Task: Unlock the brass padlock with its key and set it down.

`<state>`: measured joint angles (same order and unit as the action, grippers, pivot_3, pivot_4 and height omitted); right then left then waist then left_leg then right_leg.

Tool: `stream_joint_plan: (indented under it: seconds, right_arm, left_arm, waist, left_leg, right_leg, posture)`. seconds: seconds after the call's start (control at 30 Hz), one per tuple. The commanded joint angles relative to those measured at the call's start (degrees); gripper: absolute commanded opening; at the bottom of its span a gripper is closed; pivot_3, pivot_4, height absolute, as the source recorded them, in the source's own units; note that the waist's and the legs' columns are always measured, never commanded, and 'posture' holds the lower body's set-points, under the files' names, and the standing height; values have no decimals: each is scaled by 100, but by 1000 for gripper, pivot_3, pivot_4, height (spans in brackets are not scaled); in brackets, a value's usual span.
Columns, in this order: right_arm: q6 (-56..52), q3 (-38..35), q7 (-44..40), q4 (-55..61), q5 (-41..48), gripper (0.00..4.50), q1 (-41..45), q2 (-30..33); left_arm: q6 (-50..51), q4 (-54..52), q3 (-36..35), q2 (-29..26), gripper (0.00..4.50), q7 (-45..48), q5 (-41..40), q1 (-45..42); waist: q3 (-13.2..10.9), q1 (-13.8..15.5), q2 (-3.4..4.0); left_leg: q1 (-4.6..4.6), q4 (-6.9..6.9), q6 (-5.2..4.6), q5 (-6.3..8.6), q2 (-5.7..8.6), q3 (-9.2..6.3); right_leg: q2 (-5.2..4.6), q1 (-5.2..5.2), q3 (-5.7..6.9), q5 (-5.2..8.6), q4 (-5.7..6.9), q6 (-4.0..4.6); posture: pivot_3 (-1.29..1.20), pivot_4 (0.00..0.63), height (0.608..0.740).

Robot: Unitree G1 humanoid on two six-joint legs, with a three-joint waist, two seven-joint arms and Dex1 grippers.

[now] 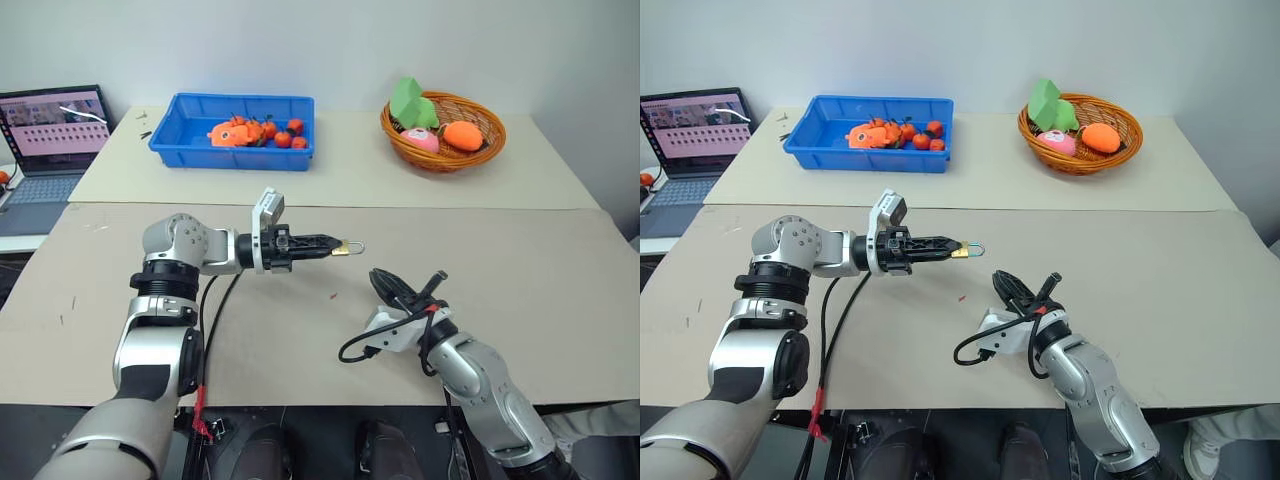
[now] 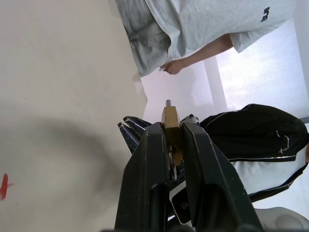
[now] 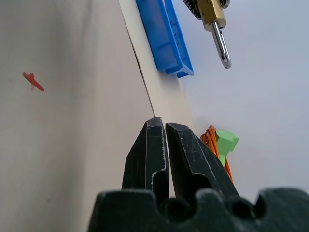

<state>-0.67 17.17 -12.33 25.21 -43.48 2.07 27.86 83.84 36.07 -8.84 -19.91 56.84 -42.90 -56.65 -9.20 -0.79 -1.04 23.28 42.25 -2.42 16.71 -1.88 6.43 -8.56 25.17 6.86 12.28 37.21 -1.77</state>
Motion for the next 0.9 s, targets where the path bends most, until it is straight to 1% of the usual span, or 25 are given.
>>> stream_joint_plan:
  seconds: [0.03, 0.2, 0.3, 0.43, 0.63, 0.9]
  right_arm:
    - [163, -153, 81, 54, -101, 213, 113, 18]
    - [211, -179, 97, -36, -182, 213, 206, 13]
    - [229, -35, 148, -214, -527, 213, 428, 3]
    - [305, 50, 135, -279, -713, 213, 557, -53]
    - [382, 143, -25, -131, -749, 213, 638, -158]
    - [391, 64, -165, 20, -732, 213, 729, -180]
  left_arm:
    - [-8, -78, -121, 21, 13, -6, -109, -78]
    - [-6, -133, -118, 16, 13, -25, -114, -39]
    - [-28, -149, -81, 6, 13, -7, -100, -22]
    - [-17, -182, -59, 23, 13, -4, -105, -12]
    - [25, -171, -86, 44, 13, -20, -126, -23]
    - [49, -194, -57, 28, 13, 3, -124, -1]
  waist:
    - [0, 0, 0]
    - [0, 1, 0]
    - [0, -1, 0]
    - [0, -3, 0]
    - [0, -4, 0]
    - [0, -4, 0]
  left_leg:
    - [0, 0, 0, 0, 0, 0]
    - [1, 0, 0, 0, 1, 0]
    - [1, 0, 0, 0, 1, 0]
    - [0, 0, 0, 0, 0, 0]
    - [1, 0, 0, 0, 1, 1]
    - [1, 1, 0, 0, 2, 0]
  right_leg:
    - [0, 0, 0, 0, 0, 0]
    - [0, 0, 0, -1, 0, 2]
    - [0, 0, 0, -1, 0, 2]
    - [0, 0, 0, 0, 0, 1]
    - [0, 0, 1, -3, -1, 5]
    - [0, 0, 1, -3, 0, 5]
  posture:
    - [0, 150, 692]
    - [0, 150, 692]
    - [0, 150, 692]
    - [0, 150, 692]
    - [0, 150, 692]
    - [0, 150, 692]
